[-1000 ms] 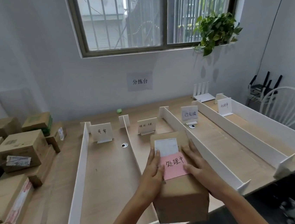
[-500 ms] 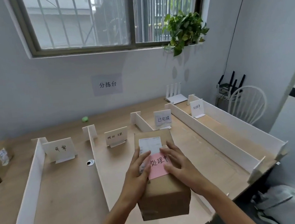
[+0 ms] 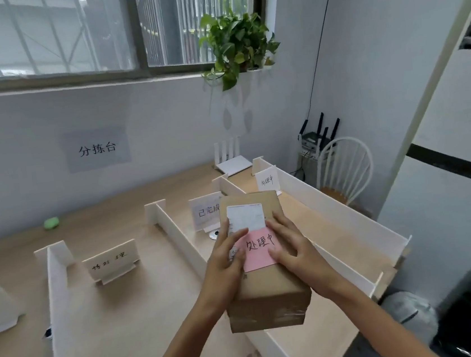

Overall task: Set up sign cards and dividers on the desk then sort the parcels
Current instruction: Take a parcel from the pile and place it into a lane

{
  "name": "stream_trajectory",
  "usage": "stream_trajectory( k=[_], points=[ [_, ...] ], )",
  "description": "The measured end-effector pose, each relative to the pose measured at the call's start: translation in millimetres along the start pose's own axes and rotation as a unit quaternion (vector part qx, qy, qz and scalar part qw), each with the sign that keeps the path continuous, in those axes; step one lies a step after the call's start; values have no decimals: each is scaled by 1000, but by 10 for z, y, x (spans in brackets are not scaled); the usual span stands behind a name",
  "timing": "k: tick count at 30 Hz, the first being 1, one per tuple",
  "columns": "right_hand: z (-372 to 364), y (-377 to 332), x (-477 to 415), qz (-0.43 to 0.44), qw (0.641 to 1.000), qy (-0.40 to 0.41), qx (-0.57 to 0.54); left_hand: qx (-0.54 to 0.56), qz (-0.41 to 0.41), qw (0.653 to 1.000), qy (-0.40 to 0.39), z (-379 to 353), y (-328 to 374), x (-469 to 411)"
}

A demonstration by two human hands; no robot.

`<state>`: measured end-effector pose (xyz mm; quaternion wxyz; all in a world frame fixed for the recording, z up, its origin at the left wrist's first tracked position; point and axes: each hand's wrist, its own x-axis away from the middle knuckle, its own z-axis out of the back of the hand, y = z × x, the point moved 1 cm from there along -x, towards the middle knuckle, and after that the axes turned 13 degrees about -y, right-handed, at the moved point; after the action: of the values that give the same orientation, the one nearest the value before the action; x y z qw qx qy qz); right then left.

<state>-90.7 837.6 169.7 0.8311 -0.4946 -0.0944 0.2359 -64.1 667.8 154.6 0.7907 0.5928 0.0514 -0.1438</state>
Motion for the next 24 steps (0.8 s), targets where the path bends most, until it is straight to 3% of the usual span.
stream_trajectory(
  k=[11, 18, 24],
  points=[
    [1819, 1162, -216, 1, 1000, -14, -10, -30, -21, 998, -48, -1543, -4, -1435],
    [3100, 1911, -357, -14, 997, -75, -13, 46, 59, 997, 1, -2705, 82, -2213],
    [3599, 2453, -811, -28, 990, -137, -11, 55, 111, 992, 31, -3123, -113, -2811]
  ],
)
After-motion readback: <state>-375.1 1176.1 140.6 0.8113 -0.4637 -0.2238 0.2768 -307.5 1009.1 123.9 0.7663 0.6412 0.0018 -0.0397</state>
